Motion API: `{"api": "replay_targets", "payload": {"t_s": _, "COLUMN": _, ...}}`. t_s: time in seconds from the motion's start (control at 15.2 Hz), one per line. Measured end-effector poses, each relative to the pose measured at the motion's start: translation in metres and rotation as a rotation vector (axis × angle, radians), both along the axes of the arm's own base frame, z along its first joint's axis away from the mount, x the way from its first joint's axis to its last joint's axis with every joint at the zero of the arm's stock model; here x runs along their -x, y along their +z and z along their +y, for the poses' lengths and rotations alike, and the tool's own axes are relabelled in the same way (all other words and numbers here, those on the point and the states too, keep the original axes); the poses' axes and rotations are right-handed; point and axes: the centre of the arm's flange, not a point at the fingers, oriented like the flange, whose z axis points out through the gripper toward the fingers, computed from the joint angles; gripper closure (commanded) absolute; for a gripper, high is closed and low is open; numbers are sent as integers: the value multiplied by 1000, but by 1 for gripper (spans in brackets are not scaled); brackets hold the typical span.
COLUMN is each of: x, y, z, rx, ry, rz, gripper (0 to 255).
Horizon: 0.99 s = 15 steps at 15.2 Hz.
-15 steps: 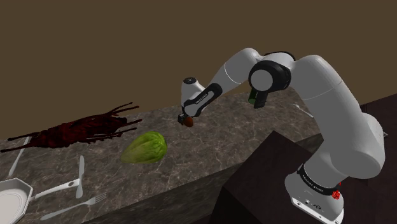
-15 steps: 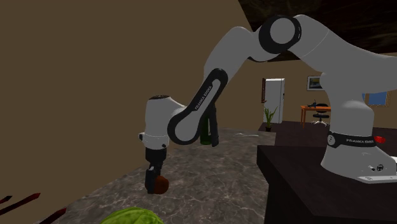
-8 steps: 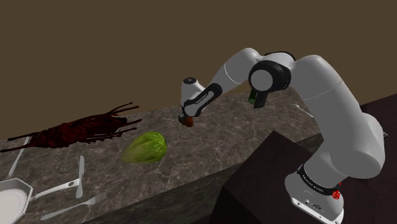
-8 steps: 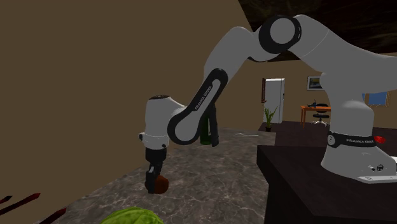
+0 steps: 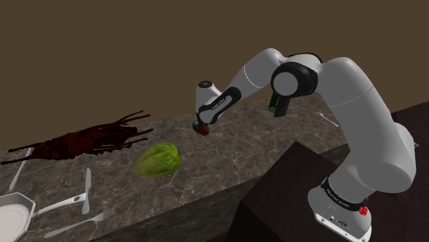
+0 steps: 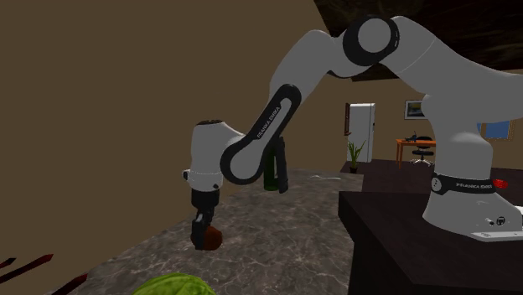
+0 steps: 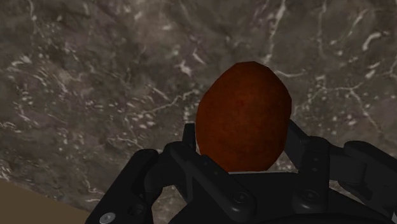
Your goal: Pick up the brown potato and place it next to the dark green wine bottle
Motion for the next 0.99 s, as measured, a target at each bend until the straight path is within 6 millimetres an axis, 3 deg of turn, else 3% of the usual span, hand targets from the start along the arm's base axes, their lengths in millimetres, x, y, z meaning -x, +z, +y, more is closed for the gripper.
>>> {"api": "replay_targets", "payload": {"t_s": 0.99, "x": 0, "y": 80, "z": 2, "rx": 0, "ry": 0, "rz": 0, "gripper": 255}}
